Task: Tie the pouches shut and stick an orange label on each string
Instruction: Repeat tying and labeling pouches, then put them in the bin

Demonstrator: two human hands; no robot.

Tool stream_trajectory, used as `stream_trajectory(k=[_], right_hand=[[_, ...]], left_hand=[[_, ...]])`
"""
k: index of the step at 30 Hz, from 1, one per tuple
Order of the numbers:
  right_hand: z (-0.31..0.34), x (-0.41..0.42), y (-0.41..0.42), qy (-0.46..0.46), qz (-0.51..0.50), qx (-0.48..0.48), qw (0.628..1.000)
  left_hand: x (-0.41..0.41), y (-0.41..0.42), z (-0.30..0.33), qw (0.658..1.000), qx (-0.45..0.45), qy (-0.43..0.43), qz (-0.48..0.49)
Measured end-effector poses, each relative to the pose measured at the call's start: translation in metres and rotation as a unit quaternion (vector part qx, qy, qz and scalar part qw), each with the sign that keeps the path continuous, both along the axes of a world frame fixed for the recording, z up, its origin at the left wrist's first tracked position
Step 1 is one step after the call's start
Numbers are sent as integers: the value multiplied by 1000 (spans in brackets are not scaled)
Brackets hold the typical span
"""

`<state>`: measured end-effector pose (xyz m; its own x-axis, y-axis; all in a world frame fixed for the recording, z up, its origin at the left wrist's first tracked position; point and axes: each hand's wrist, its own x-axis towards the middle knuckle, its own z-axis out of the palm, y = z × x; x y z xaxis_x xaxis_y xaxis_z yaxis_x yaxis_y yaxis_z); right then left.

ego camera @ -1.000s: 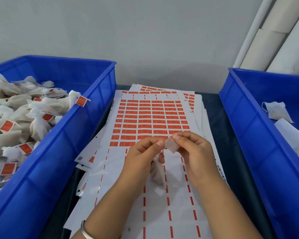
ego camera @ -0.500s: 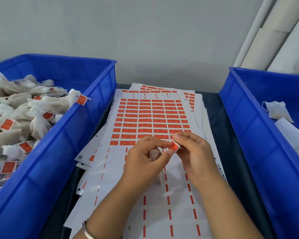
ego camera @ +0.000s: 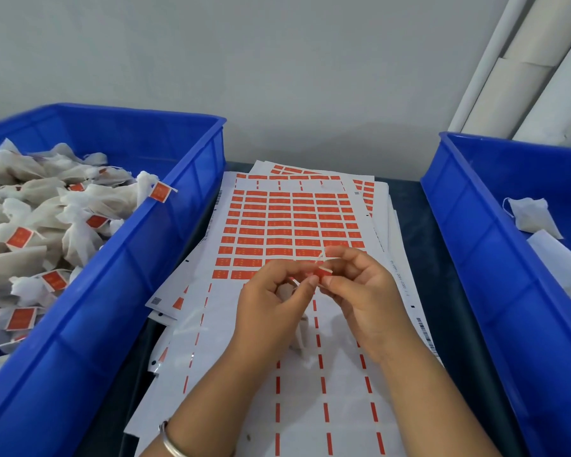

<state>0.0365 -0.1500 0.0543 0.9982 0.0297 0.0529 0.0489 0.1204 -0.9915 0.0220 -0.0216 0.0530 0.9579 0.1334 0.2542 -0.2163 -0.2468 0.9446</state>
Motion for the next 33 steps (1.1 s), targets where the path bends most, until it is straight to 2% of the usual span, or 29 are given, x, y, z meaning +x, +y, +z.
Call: stream_trajectory(k=[4, 9, 17, 25, 30, 33], right_hand=[[-2, 0, 2, -18, 12, -18, 1000], [-4, 2, 2, -23, 12, -17, 1000], [-9, 4, 3, 2, -28, -9, 1000], [-9, 10, -6, 54, -65, 126, 988], [-11, 12, -4, 72, -62, 130, 987], [-13, 13, -4, 70, -48, 108, 990]], left_hand=[[4, 2, 0, 996, -72, 53, -8], [5, 4, 0, 988, -135, 69, -38], [6, 2, -2, 994, -77, 72, 7], [0, 8, -7, 985, 85, 151, -11], [-1, 14, -3, 978, 123, 170, -2], [-2, 13, 2, 977, 113, 180, 22]])
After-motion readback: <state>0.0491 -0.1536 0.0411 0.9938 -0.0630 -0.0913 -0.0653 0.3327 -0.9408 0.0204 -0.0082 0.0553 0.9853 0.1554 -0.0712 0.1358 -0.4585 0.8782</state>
